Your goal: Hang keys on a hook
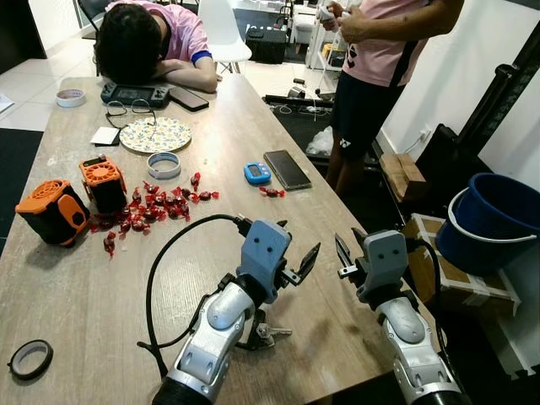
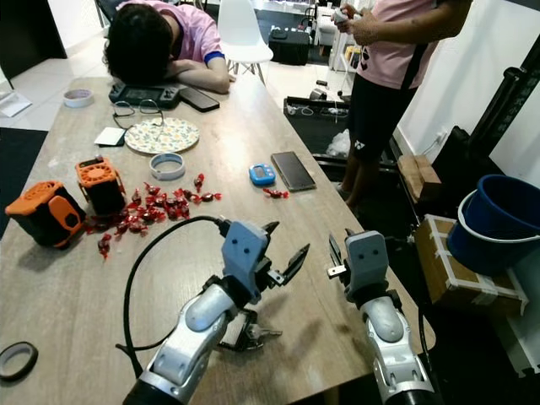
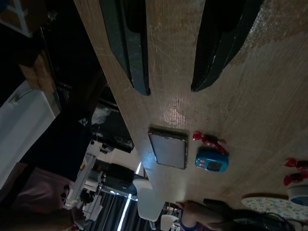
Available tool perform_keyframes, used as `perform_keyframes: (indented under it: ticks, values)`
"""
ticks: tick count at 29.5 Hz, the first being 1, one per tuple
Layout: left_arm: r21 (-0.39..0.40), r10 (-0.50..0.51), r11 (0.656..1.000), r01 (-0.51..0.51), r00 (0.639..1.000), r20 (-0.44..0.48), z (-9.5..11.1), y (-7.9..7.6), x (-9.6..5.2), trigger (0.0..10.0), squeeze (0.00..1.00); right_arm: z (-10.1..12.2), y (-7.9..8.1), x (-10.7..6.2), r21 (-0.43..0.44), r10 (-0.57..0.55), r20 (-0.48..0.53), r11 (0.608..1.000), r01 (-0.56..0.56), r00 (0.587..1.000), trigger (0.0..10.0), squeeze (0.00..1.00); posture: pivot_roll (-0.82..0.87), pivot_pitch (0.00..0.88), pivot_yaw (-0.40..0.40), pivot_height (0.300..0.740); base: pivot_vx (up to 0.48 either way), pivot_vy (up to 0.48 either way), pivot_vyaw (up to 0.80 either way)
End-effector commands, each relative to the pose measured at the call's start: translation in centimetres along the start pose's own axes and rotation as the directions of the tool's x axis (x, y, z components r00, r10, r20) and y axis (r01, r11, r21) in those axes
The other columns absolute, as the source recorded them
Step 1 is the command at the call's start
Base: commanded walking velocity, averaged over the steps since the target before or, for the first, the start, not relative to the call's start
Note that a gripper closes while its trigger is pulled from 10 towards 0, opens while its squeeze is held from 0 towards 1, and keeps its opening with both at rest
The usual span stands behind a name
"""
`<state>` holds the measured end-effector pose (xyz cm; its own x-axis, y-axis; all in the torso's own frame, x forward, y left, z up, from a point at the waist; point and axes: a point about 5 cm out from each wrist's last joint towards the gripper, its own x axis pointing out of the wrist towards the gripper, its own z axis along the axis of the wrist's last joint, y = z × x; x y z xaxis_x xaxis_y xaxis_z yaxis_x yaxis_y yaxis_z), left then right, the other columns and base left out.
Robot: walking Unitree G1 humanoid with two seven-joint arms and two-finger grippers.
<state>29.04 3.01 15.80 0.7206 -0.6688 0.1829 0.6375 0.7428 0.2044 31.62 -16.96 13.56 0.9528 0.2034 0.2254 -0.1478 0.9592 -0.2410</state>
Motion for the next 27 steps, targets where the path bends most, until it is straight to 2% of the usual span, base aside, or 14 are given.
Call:
perform_keyframes:
  ticks: [1,2,3,4,5,6,9,10,11,13,15,19,22,27]
  values:
    - [0.015,-0.053,0.998,0.053,0.998,-0.038,-0.7,-0.6,-0.7,10.0,0.0,-0.5,-0.3,-0.5,-0.001,-0.011,-0.018,1.0,0.011,1.0,10.0,0.0,0.04,0.118,-0.062,0.74,0.0,0.0,0.0]
    - [0.012,-0.078,0.997,0.08,0.994,-0.082,-1.7,-0.8,-1.8,10.0,0.0,-0.6,-0.3,-0.6,-0.001,-0.011,-0.019,1.0,0.011,1.0,10.0,0.0,0.05,0.116,-0.063,0.74,0.0,0.0,0.0]
    - [0.012,-0.078,0.997,0.08,0.994,-0.082,-1.7,-0.8,-1.8,10.0,0.0,-0.6,-0.3,-0.6,-0.001,-0.011,-0.019,1.0,0.011,1.0,10.0,0.0,0.05,0.116,-0.063,0.74,0.0,0.0,0.0]
    - [-0.002,-0.085,0.996,0.086,0.989,-0.124,-2.7,-0.9,-3.0,10.0,0.0,-0.6,-0.4,-0.6,-0.002,-0.011,-0.019,1.0,0.011,1.0,10.0,0.0,0.05,0.115,-0.063,0.74,0.0,0.0,0.0]
    - [-0.002,-0.085,0.996,0.086,0.989,-0.124,-2.7,-0.9,-3.0,10.0,0.0,-0.6,-0.4,-0.6,-0.002,-0.011,-0.019,1.0,0.011,1.0,10.0,0.0,0.05,0.115,-0.063,0.74,0.0,0.0,0.0]
    - [-0.021,-0.07,0.998,0.068,0.984,-0.165,-3.6,-0.6,-4.1,10.0,0.0,-0.6,-0.4,-0.6,-0.002,-0.011,-0.019,1.0,0.011,1.0,10.0,0.0,0.05,0.115,-0.063,0.74,0.0,0.0,0.0]
    - [-0.035,-0.051,0.998,0.045,0.98,-0.193,-4.2,-0.3,-5.0,10.0,0.0,-0.6,-0.4,-0.6,-0.003,-0.011,-0.019,1.0,0.011,1.0,10.0,0.0,0.05,0.115,-0.067,0.74,0.0,0.0,0.0]
    - [-0.054,-0.013,0.999,0.001,0.977,-0.215,-4.6,0.5,-5.9,10.0,0.0,-0.6,-0.5,-0.5,-0.004,-0.009,-0.019,1.0,0.009,1.0,10.0,0.0,0.05,0.115,-0.067,0.74,0.0,0.0,0.0]
    - [-0.054,-0.013,0.999,0.001,0.977,-0.215,-4.6,0.5,-5.9,10.0,0.0,-0.6,-0.5,-0.5,-0.004,-0.009,-0.019,1.0,0.009,1.0,10.0,0.0,0.05,0.115,-0.067,0.74,0.0,0.0,0.0]
    - [-0.059,0.067,0.995,-0.084,0.966,-0.249,-5.0,2.3,-7.5,10.0,0.0,-0.6,-0.4,-0.4,-0.005,-0.002,-0.019,1.0,0.002,1.0,10.0,0.0,0.06,0.115,-0.074,0.74,0.0,0.0,0.0]
    - [-0.063,0.125,0.987,-0.146,0.958,-0.26,-5.0,3.6,-8.5,10.0,0.0,-0.5,-0.4,-0.2,-0.007,0.005,-0.017,1.0,-0.006,1.0,10.0,0.0,0.06,0.112,-0.08,0.74,0.0,0.0,0.0]
    - [-0.064,0.19,0.975,-0.212,0.949,-0.251,-4.4,5.0,-10.0,10.0,0.0,-0.4,-0.5,-0.1,-0.009,0.009,-0.015,1.0,-0.009,1.0,10.0,0.0,0.06,0.11,-0.084,0.74,0.0,0.0,0.0]
    - [-0.053,0.214,0.971,-0.233,0.945,-0.247,-3.8,5.7,-11.3,10.0,0.0,-0.4,-0.6,-0.1,-0.012,0.01,-0.014,1.0,-0.01,1.0,10.0,0.0,0.06,0.113,-0.086,0.74,0.0,0.0,0.0]
    - [-0.036,0.211,0.973,-0.228,0.944,-0.253,-3.1,5.8,-12.4,10.0,0.0,-0.5,-0.7,-0.3,-0.014,0.011,-0.017,1.0,-0.012,1.0,10.0,0.0,0.07,0.118,-0.088,0.74,0.0,0.0,0.0]
